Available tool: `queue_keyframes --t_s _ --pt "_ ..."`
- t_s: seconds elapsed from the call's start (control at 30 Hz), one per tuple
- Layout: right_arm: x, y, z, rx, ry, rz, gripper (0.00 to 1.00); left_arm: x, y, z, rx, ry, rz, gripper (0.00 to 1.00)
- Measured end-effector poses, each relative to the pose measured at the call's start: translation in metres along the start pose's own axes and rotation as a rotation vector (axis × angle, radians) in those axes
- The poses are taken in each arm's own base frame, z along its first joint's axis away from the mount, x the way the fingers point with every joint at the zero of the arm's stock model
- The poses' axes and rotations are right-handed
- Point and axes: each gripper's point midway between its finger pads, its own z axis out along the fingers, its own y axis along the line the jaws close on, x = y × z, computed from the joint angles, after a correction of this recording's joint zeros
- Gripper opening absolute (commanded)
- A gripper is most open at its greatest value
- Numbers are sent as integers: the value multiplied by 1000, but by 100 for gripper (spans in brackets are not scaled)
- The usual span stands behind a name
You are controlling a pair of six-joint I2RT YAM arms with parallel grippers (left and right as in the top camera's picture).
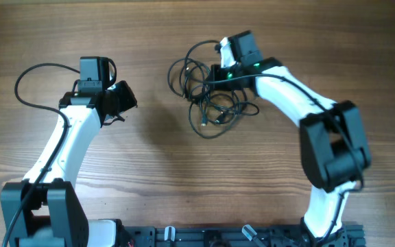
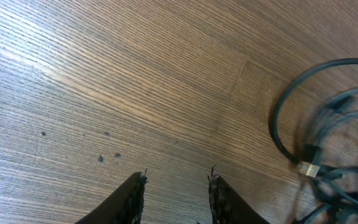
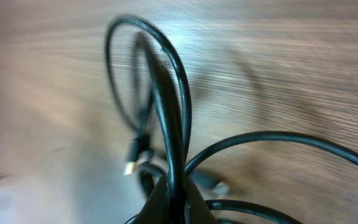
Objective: Untangle cables
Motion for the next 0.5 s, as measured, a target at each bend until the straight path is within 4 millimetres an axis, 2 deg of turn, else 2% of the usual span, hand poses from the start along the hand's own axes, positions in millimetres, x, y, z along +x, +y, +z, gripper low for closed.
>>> queue_keyframes --t_s 0.1,0.2,0.27,0.37,0.5 --pt "-17 40 -46 -166 -50 -36 4 0 0 0 0 0 0 36" --pt "-22 76 -82 -283 -79 -88 4 0 0 0 0 0 0 36" --pt "-18 89 -90 -337 -66 -101 4 0 0 0 0 0 0 36" --pt "-14 95 -92 -379 -41 -95 4 1 -3 0 19 8 6 38" --pt "-11 96 -92 -390 -16 -19 4 4 -16 -1 90 29 53 49"
